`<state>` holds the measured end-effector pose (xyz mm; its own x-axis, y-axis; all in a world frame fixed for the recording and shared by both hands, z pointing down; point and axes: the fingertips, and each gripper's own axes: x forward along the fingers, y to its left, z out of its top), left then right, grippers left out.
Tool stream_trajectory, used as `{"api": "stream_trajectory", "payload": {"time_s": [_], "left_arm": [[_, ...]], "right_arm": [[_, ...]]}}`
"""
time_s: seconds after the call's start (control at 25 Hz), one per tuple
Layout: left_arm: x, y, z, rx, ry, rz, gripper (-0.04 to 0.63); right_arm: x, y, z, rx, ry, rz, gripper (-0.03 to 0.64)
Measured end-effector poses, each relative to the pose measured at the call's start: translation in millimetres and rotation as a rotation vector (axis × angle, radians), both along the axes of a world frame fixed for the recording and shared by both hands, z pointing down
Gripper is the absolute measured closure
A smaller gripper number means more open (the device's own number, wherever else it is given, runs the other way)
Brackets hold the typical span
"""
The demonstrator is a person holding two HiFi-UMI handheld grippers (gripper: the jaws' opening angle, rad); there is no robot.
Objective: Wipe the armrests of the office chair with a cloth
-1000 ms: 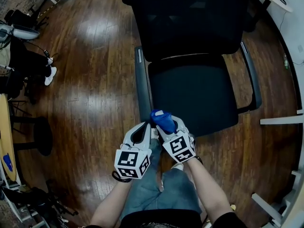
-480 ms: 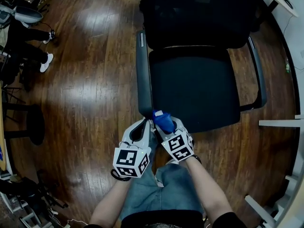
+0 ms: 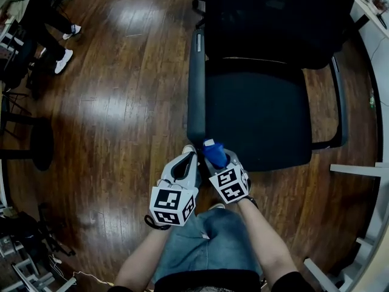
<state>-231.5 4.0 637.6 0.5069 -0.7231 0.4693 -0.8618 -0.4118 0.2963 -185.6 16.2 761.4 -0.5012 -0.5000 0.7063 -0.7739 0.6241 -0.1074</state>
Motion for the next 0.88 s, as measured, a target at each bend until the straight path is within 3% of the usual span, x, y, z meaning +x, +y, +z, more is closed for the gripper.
{"api": "stream_trajectory", "payload": {"time_s": [0.28, 0.6, 0.88], "left_arm": [[-7.2, -10.0, -29.7, 0.031, 0.014, -0.022, 0.589], [9.5, -10.9, -116.2, 0.101, 0.023, -0.019, 0.589], [0.0, -15.8, -171.3, 0.149, 0.052, -0.061, 0.589]], "right_arm": [[1.6, -4.0, -40.2, 0.044, -0.032, 0.052, 0.48], [16.2, -6.2, -169.3, 0.16, -0.094, 0.112, 0.48], [7.8, -22.3, -273.1, 0.291, -0.193, 0.145, 0.48]]}}
